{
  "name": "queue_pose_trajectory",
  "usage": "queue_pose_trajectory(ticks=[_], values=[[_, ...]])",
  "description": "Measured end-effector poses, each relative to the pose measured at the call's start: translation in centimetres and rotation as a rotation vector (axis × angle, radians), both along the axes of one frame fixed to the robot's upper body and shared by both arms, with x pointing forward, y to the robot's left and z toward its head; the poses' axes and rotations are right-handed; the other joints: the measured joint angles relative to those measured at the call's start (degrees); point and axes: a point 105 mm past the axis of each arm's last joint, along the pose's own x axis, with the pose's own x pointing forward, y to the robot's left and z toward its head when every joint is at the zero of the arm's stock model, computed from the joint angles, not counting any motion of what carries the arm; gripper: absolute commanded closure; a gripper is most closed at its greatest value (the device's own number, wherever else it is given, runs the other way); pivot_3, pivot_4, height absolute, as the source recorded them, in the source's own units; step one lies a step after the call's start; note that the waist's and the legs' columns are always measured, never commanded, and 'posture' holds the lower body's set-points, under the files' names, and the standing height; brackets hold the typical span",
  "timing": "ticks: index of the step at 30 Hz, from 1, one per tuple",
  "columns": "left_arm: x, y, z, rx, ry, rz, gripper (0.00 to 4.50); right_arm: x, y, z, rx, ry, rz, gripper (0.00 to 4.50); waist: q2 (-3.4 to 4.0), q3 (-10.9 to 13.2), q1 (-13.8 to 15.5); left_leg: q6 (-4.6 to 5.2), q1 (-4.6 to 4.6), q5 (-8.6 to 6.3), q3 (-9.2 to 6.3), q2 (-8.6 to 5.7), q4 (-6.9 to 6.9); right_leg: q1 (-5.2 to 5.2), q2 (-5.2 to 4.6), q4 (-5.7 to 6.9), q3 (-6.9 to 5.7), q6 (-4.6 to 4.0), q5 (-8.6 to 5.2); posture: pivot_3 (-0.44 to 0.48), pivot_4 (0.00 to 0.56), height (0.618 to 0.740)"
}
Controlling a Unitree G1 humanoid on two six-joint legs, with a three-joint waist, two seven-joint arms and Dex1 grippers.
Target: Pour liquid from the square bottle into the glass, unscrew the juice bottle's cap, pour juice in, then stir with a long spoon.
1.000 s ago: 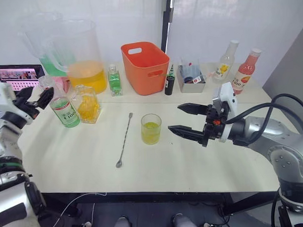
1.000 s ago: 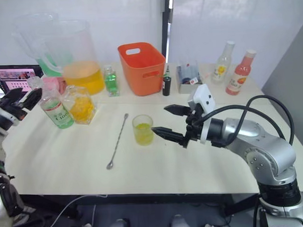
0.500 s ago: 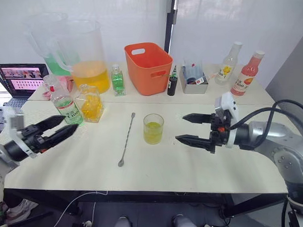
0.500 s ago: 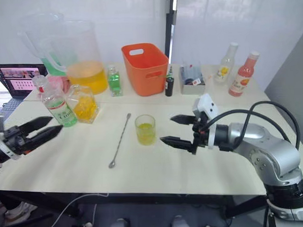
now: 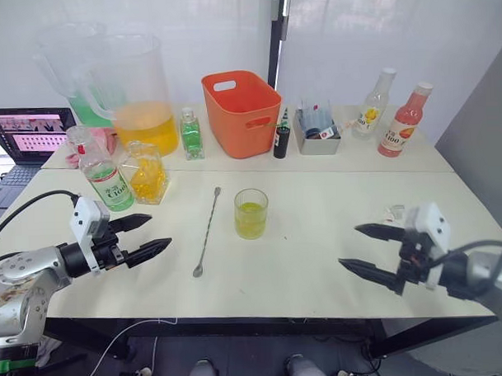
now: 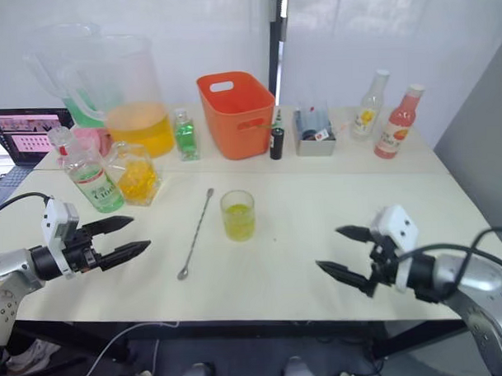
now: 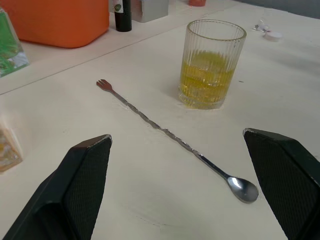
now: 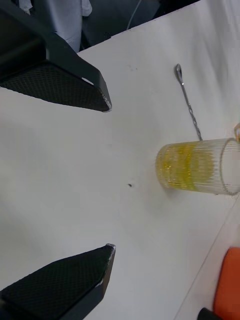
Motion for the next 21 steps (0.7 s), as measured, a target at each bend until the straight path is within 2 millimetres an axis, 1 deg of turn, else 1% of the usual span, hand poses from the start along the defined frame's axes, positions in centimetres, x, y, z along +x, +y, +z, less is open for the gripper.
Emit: queue_pose_trajectory(ticks=[2,4,6,8,11,14,16,21], values=[[-0.6,1.1,-0.9,0.006,0.003,0.018,0.04,-0.7,-1.0,-0.7,0.008,-0.001,-0.049,0.00,-0.01,-0.02,-0.09,-0.02,0.06,-0.01,0.01,0.01,-0.01,0.04,0.00,0.00,0.01,0.00,0.00,0.000,0.150,0.740],[-1.3,2.9,-2.4,0.032,0.026,0.066,0.04,-1.1,-2.3,-1.6,0.022,0.013,-0.110,0.00,-0.01,-0.03,-0.22,-0.07,0.07,-0.05,0.02,0.00,-0.02,0.03,-0.01,-0.02,0.01,-0.01,0.00,0.000,0.150,0.740],[-1.9,4.0,-3.8,0.050,0.056,0.092,0.04,-1.4,-3.2,-2.4,0.009,0.030,-0.143,0.00,-0.01,-0.03,-0.37,-0.14,0.06,-0.09,0.03,0.00,0.01,0.02,-0.03,-0.04,0.02,-0.04,0.01,0.000,0.150,0.740],[-2.4,4.7,-4.4,0.054,0.064,0.111,0.04,-1.5,-3.5,-2.6,0.014,0.035,-0.153,0.00,-0.03,-0.04,-0.57,-0.17,0.07,-0.11,0.02,0.00,0.02,0.03,-0.03,-0.06,0.02,-0.07,0.03,0.000,0.150,0.740],[-2.8,5.3,-4.6,0.060,0.057,0.127,0.04,-1.5,-3.8,-2.6,0.019,0.015,-0.157,0.00,-0.04,-0.05,-0.67,-0.18,0.08,-0.11,0.02,0.00,0.03,0.03,-0.08,-0.14,0.01,-0.11,0.05,0.000,0.150,0.740],[-3.0,5.1,-4.7,0.059,0.063,0.122,0.04,-1.4,-4.2,-2.8,0.019,0.017,-0.167,0.00,-0.05,-0.05,-0.69,-0.19,0.09,-0.12,0.03,0.00,0.03,0.03,-0.09,-0.21,0.01,-0.11,0.05,0.000,0.150,0.740],[-3.1,4.5,-4.4,0.048,0.069,0.101,0.04,-1.5,-4.3,-2.9,0.020,0.014,-0.163,0.00,-0.05,-0.06,-0.71,-0.19,0.09,-0.12,0.05,0.00,0.03,0.06,-0.09,-0.21,0.02,-0.11,0.05,0.000,0.150,0.740],[-2.7,1.5,-2.4,0.002,0.050,0.007,0.04,-1.5,-4.3,-2.7,0.030,0.011,-0.136,0.00,-0.05,-0.06,-0.76,-0.19,0.08,-0.12,0.04,0.00,0.01,0.09,-0.09,-0.19,0.01,-0.11,0.06,0.000,0.150,0.740]])
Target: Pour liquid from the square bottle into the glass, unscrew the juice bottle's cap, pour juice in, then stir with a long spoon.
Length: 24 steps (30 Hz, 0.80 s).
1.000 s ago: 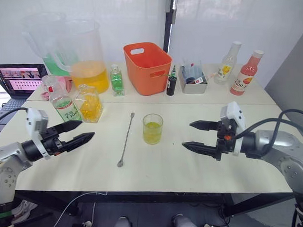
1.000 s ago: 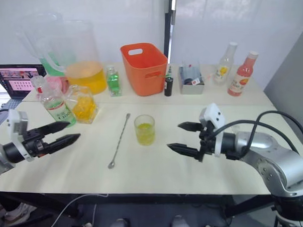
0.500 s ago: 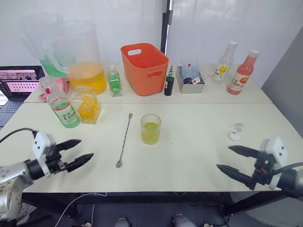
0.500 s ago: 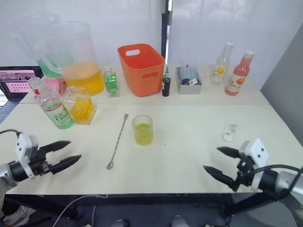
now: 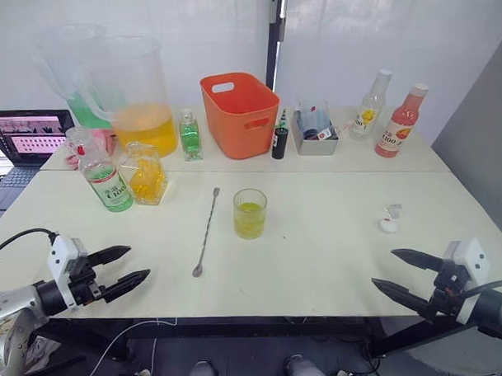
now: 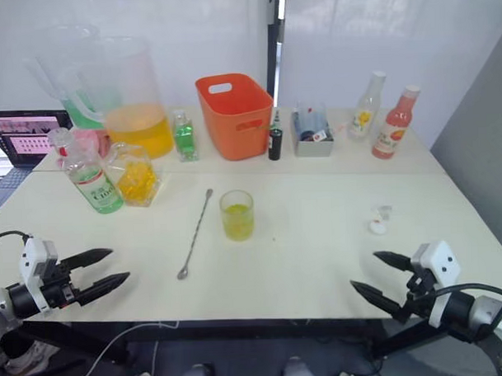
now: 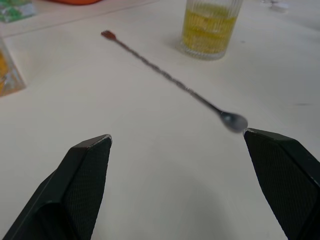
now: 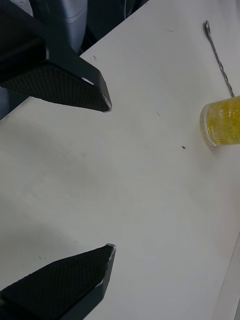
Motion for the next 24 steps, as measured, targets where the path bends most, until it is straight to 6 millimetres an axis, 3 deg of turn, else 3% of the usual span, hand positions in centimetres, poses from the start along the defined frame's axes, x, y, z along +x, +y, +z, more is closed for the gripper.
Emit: queue_pose_trajectory(ticks=[5,13,15,24], values=[[1.5,-3.9,1.6,-0.035,-0.006,-0.035,0.04,0.7,1.5,3.4,0.016,-0.078,0.085,0.00,0.02,0.00,-0.28,0.01,0.01,0.01,0.00,-0.02,0.03,0.05,0.02,0.05,0.03,0.02,0.01,0.000,0.150,0.740],[2.9,-8.7,0.6,-0.062,0.039,0.058,0.04,0.1,4.7,6.7,-0.017,-0.117,0.251,0.00,0.00,-0.01,-0.25,0.17,-0.03,0.11,-0.01,-0.05,0.04,0.03,0.05,0.07,0.06,0.10,-0.01,0.000,0.150,0.740],[3.4,-10.2,0.1,-0.064,0.057,0.143,0.04,0.0,6.3,8.4,-0.017,-0.159,0.304,0.00,-0.05,-0.04,-0.31,0.17,-0.01,0.11,-0.08,-0.07,0.06,0.05,0.08,0.10,0.05,0.11,-0.01,0.000,0.150,0.740],[5.3,-12.2,-2.8,0.010,0.135,0.395,0.04,0.4,7.5,8.5,-0.015,-0.138,0.308,0.00,-0.07,-0.05,0.19,0.17,-0.08,0.11,-0.11,-0.13,0.29,0.10,0.06,0.08,0.08,0.14,0.01,0.000,0.150,0.740]])
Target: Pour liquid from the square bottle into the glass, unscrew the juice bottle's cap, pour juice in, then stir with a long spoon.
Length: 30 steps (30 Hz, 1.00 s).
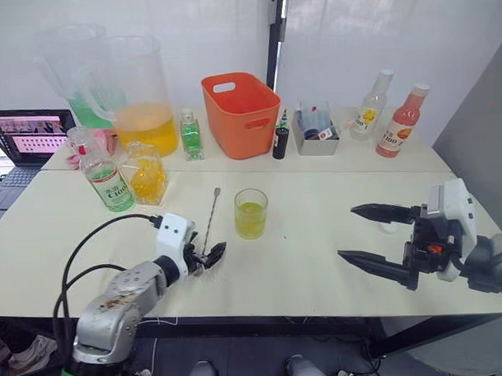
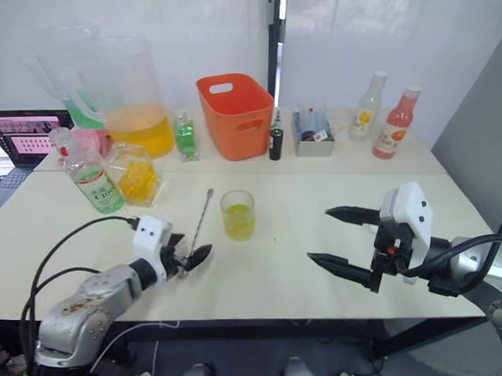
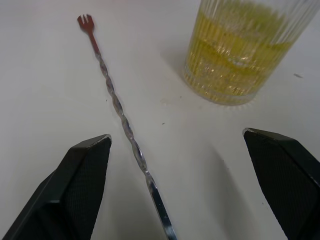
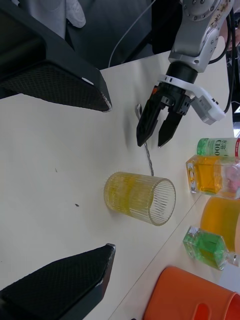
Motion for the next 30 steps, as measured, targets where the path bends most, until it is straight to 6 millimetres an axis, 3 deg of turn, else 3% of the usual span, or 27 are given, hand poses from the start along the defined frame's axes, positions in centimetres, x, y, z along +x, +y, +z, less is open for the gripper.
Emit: queue_pose_trajectory(ticks=[4,18,24,30], values=[[0.8,0.6,-0.6,0.038,0.017,0.100,0.04,0.2,0.2,0.2,0.004,-0.003,-0.006,0.00,0.00,0.00,-0.15,0.01,0.00,0.00,-0.01,-0.01,0.00,-0.02,0.00,0.02,0.01,0.02,0.01,0.000,0.150,0.740],[1.4,1.3,-1.4,0.110,0.016,0.196,4.48,0.1,1.2,1.4,0.007,-0.035,0.009,0.00,0.01,-0.02,0.56,-0.04,0.02,-0.03,-0.01,-0.06,0.04,0.02,-0.02,-0.02,0.05,0.03,0.02,0.000,0.150,0.740],[1.5,2.0,-1.2,0.135,-0.028,0.164,4.48,0.9,1.6,2.2,0.050,-0.068,-0.005,0.00,0.02,-0.02,0.52,-0.10,0.02,-0.06,-0.03,-0.06,0.04,-0.02,-0.01,0.00,0.06,0.02,0.03,0.000,0.150,0.740],[2.2,6.3,1.6,0.230,-0.182,0.151,4.48,1.0,2.0,1.7,0.058,-0.049,0.009,0.00,0.02,-0.02,0.62,-0.10,-0.01,-0.06,-0.01,-0.06,-0.03,-0.05,-0.02,-0.06,0.07,0.01,0.03,0.000,0.150,0.740]])
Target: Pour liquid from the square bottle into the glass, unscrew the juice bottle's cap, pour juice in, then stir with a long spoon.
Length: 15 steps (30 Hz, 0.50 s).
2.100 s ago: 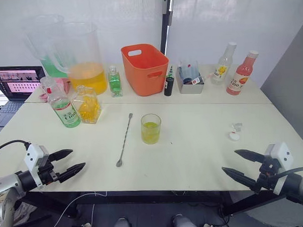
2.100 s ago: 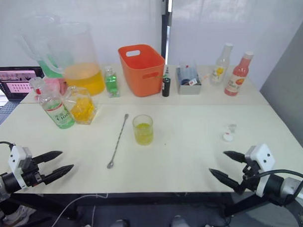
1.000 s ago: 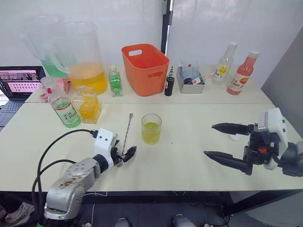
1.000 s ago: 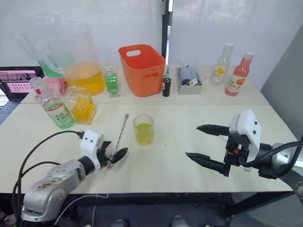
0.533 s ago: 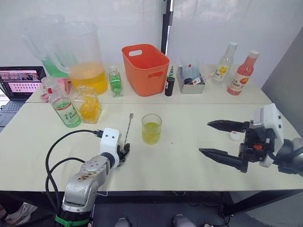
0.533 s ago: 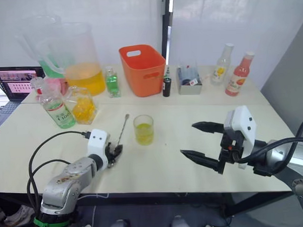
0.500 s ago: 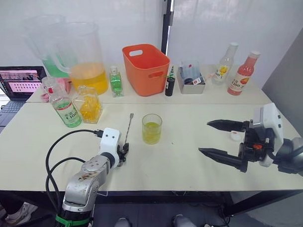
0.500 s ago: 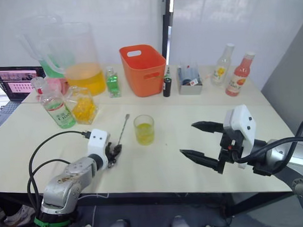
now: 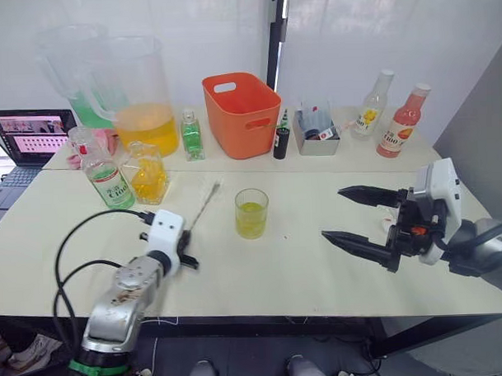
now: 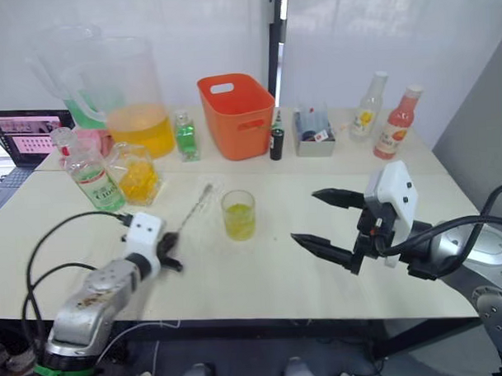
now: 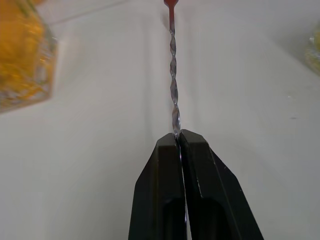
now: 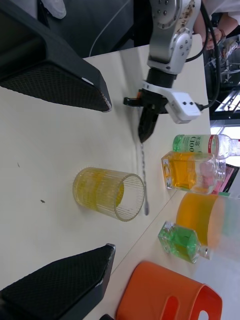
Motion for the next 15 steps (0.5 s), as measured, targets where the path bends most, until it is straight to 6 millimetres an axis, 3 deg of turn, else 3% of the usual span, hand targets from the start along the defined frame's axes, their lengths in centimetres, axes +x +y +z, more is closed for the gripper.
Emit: queue_pose_trajectory(ticks=[6,15], values=[[-1.3,1.3,1.2,0.086,-0.030,-0.303,4.48,0.1,0.1,-0.4,0.005,0.005,-0.001,0.00,0.00,0.00,0.11,-0.04,-0.01,-0.02,0.05,0.01,-0.06,-0.03,-0.05,-0.08,0.01,-0.03,0.00,0.000,0.150,0.740],[-3.4,2.9,-2.2,0.139,0.134,-0.574,4.48,-0.1,0.1,-0.8,0.000,0.002,-0.009,0.00,0.01,0.00,0.05,-0.04,-0.01,-0.03,0.08,0.05,-0.24,-0.10,-0.06,-0.08,0.01,-0.05,0.00,0.000,0.150,0.740]])
